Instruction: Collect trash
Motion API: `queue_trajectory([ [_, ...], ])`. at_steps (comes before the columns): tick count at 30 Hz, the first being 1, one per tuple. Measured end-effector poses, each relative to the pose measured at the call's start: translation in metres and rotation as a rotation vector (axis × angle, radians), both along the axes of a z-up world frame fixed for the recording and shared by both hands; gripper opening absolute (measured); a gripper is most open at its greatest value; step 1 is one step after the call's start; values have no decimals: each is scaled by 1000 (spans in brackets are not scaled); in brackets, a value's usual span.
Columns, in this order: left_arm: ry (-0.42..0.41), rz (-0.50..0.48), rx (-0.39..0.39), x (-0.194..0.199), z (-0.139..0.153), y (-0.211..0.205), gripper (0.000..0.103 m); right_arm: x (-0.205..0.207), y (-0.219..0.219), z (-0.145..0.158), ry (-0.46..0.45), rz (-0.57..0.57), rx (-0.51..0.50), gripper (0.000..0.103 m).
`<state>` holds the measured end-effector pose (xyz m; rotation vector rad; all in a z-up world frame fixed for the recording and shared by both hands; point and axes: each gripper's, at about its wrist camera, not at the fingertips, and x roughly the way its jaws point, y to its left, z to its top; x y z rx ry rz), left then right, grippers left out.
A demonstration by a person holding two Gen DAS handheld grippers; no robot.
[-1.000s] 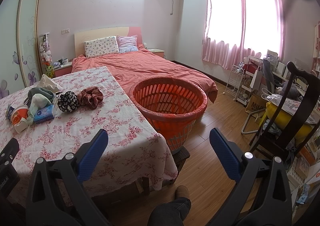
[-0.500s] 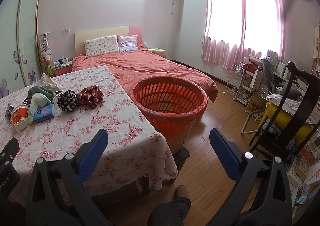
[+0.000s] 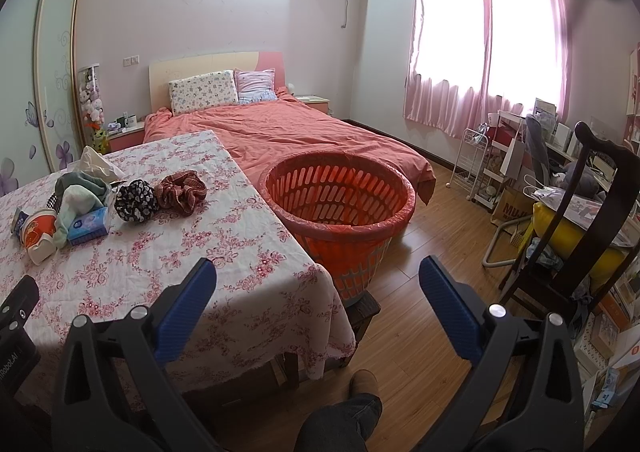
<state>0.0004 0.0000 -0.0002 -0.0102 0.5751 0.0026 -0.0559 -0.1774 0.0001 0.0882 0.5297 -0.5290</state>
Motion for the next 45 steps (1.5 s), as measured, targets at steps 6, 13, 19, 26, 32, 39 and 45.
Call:
queue_trajectory([
  [6,1,0,0,0,0,0,101,0,0,0,1,0,0,99],
  [13,1,0,0,0,0,0,101,0,-1,0,1,0,1,99],
  [19,2,-1,-1,0,0,0,101,0,-1,0,2,0,1,99],
  [26,5,3,5,0,0,0,101,3,0,1,6,3,3,99],
  [32,28,5,-9,5,-12,1,101,16,3,-6,19,34,12,99],
  [39,79,7,-68,31,-18,30,101,49,16,-9,37,86,26,99],
  [45,113,94,-77,58,-25,64,101,95,25,-13,61,172,66,99],
])
